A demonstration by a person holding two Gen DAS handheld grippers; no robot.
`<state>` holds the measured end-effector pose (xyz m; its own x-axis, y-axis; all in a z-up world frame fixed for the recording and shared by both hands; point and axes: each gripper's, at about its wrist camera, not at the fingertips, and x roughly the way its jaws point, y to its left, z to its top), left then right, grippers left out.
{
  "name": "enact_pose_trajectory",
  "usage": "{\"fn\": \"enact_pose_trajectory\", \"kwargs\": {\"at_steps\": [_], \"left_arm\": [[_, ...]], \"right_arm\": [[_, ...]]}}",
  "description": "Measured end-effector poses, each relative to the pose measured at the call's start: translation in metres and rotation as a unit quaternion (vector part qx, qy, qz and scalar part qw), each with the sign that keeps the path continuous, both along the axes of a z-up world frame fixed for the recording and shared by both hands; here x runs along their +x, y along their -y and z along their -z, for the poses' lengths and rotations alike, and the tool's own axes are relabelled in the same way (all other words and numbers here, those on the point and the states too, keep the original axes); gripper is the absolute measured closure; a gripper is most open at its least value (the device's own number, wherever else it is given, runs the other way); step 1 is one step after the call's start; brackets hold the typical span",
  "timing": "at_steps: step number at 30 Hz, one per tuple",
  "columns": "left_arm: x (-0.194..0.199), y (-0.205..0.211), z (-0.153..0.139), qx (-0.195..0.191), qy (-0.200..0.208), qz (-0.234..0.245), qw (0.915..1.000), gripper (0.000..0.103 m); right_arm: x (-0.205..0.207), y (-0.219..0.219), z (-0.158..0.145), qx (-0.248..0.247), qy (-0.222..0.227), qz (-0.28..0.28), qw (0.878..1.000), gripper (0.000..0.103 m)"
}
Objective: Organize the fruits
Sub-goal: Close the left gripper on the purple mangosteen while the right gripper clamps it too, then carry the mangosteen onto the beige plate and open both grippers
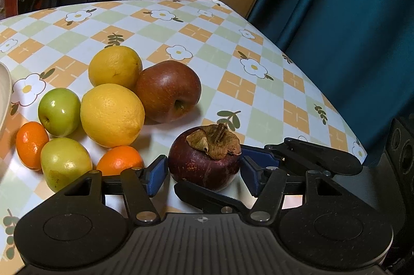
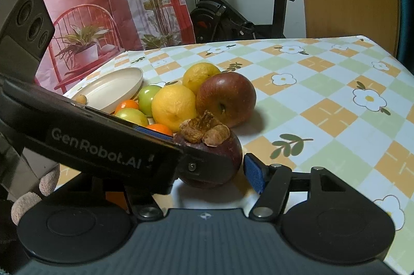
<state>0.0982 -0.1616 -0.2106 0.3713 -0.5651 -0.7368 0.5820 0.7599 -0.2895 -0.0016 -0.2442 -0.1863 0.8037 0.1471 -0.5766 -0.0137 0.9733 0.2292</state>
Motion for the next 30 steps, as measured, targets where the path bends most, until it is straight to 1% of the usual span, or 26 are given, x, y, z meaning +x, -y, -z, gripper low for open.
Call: {"fn": "enact_pose_trajectory", "kwargs": {"at_steps": [4,10,15,22,30], "left_arm": [[-0.002,-0.001,-0.002,0.0,0.005,-0.001,1.0,0.039],[-0.007,-0.005,-0.013,-0.003,0.027,0.002,0.9996,0.039],[-0.005,-0.016,-0.023,-0.018,0.032,-0.007,0.9993,0.039],[0.004,-0.041,-0.044,-0.047,0.036,-0.031,0.9978,0.039],[0.024,-0.092,-0.066,-0.071,0.043,-0.076,0.9936,0.039]], "right_arm": [[-0.001,-0.001,-0.001,-0.001,0.0,-0.001,1.0,0.039],[-0.002,-0.003,-0.008,-0.007,0.011,0.0,1.0,0.039],[0.002,-0.007,-0.02,-0.011,0.013,0.0,1.0,0.039],[0.02,-0.02,-0.043,-0.022,0.012,-0.01,1.0,0.039],[0.06,-0.048,-0.068,-0.026,0.017,-0.045,0.999,0.039]]}}
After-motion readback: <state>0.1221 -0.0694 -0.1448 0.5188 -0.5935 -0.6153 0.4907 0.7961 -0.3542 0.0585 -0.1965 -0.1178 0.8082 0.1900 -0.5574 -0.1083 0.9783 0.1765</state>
